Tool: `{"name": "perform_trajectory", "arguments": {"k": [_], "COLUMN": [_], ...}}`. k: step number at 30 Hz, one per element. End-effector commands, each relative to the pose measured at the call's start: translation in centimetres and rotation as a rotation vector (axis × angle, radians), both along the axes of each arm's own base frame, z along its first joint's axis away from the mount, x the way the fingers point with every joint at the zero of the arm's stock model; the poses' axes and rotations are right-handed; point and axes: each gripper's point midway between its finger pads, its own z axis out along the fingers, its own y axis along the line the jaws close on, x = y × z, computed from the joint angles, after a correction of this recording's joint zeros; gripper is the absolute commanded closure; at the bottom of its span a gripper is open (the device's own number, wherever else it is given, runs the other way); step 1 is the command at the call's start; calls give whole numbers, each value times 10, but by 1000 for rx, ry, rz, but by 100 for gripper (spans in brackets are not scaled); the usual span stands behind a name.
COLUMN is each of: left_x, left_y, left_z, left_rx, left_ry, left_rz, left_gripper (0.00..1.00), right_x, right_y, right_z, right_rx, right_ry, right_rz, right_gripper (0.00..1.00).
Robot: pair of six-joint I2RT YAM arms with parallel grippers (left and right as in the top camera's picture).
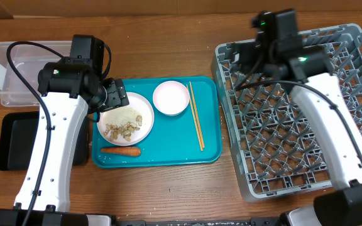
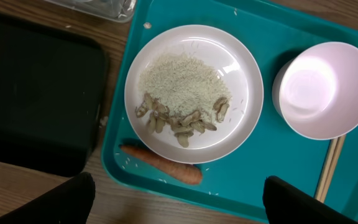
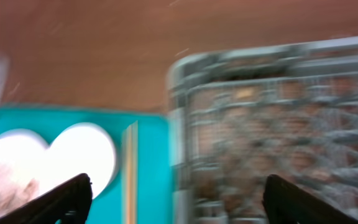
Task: Sort waste into correct bins and load items into the dishwasher
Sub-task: 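Grasp the pink bowl on the tray with the right gripper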
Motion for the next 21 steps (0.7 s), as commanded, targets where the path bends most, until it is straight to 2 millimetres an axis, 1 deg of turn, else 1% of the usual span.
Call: {"name": "perform_trajectory", "arguments": {"k": [1,6,8,11,14,17,19,20,21], "left_x": [1,1,1,1,1,1,1,1,1], "left_y": [0,0,0,0,0,0,0,0,0], "left_z": [5,5,5,5,5,5,5,5,5], "left_rx": [-13,-13,-13,-13,-13,-13,-13,-13,-13], "left_ry": [-16,-15,-15,-15,-15,-14,-14,-14,-14], "left_rz": [15,15,16,16,16,15,16,15,16], "left_gripper": [12,11,11,11,11,11,11,11,11], "right_x": [-23,-38,-40,-42,-40,-35,-32,-29,-28], "right_y": [66,108,121,134,142,145,147,149,150], "right_z": [-47,-94,-111,-136,-160,-183,-192,-194,-197], "right_rx": [102,63,50,37,37,36,38,41,43], "right_ry": [173,274,298,333,370,396,397,391,389], "right_rz": [168,257,277,287,251,220,216,217,214], "right_gripper": [14,15,16,20,24,25,29,34,41]}}
